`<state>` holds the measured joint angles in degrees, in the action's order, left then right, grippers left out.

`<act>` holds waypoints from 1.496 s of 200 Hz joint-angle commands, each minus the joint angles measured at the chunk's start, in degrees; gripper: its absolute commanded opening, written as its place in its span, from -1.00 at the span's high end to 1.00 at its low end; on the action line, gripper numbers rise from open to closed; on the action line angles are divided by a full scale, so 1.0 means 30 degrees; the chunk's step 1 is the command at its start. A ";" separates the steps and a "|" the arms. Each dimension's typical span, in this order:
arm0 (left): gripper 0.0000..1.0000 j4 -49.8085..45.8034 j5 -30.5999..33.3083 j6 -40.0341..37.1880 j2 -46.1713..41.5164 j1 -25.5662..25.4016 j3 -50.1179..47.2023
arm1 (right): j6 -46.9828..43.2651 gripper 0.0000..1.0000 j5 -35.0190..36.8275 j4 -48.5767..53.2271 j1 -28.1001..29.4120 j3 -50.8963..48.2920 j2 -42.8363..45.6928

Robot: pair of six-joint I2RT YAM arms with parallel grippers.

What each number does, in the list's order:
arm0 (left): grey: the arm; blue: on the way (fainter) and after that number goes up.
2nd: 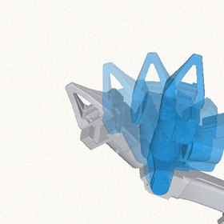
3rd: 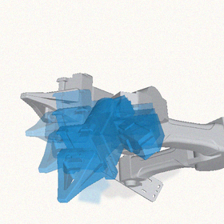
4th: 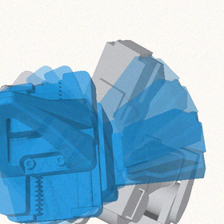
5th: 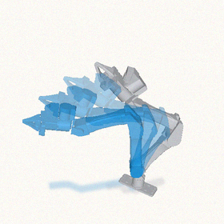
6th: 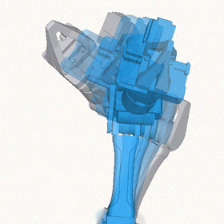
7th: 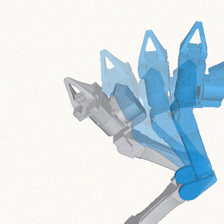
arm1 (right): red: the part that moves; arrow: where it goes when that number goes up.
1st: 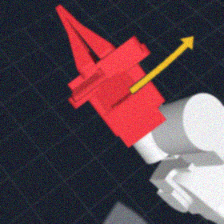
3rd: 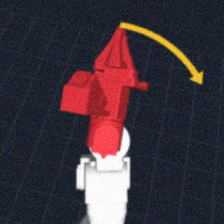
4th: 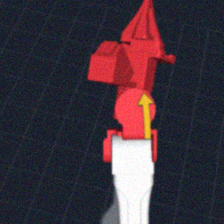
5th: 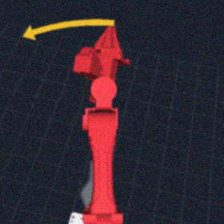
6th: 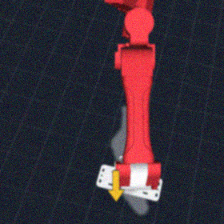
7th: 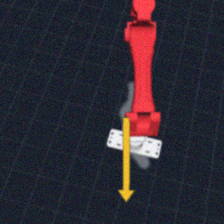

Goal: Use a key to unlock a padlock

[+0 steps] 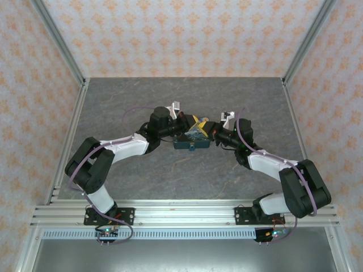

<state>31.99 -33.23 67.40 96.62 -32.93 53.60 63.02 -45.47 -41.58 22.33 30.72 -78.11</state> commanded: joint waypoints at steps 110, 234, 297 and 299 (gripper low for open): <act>1.00 0.3618 0.2786 0.3422 -0.0158 -0.0567 -0.0771 | 0.0671 -0.09 0.3136 -0.2715 -0.0235 -0.0732 0.1201; 1.00 0.3079 0.4952 0.6099 -0.0247 -0.0786 -0.1374 | 0.0998 0.09 0.3263 -0.4616 0.0456 0.0759 -0.1560; 1.00 0.1271 0.4960 0.5749 -0.0617 -0.0831 -0.1067 | 0.0350 0.23 0.3235 -0.3786 0.1222 0.1215 -0.2119; 1.00 0.1235 0.4971 0.5748 -0.0600 -0.0816 -0.1056 | 0.0342 0.24 0.3234 -0.3764 0.1242 0.1215 -0.2119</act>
<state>38.28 -19.81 85.06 96.66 -34.89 49.65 65.95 -36.14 -51.88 25.17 32.75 -83.81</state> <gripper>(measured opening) 0.044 0.390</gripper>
